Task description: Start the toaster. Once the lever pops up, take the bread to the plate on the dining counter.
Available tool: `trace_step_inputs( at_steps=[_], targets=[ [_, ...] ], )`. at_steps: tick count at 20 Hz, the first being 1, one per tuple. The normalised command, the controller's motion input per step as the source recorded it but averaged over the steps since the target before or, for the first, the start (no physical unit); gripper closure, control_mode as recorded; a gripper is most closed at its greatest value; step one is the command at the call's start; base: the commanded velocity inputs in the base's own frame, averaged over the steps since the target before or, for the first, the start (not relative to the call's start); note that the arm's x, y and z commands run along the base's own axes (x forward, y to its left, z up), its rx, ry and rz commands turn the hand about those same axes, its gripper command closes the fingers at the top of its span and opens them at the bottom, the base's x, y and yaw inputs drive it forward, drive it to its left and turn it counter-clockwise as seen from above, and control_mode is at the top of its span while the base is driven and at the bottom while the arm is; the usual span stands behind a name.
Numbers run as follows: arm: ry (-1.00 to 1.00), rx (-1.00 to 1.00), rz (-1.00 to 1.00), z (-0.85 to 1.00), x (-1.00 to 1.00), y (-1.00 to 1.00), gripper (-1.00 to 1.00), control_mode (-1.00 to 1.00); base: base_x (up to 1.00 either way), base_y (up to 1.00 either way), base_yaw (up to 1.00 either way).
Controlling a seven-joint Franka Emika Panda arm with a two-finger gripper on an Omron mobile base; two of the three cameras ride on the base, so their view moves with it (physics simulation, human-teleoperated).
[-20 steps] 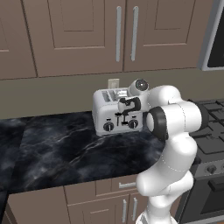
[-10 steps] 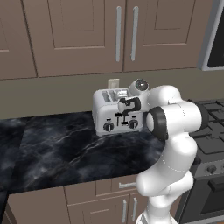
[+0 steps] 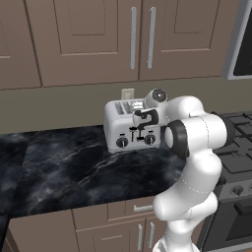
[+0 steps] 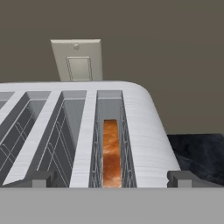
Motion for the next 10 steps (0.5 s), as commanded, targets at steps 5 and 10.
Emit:
trace_step_inputs(
  at_steps=[5, 10],
  targets=[
    [0.0, 0.0, 0.0, 0.0, 0.0, 0.0, -1.0, -1.0, 0.0, 0.0, 0.0],
    [0.0, 0.0, 0.0, 0.0, 0.0, 0.0, -1.0, -1.0, 0.0, 0.0, 0.0]
  ],
)
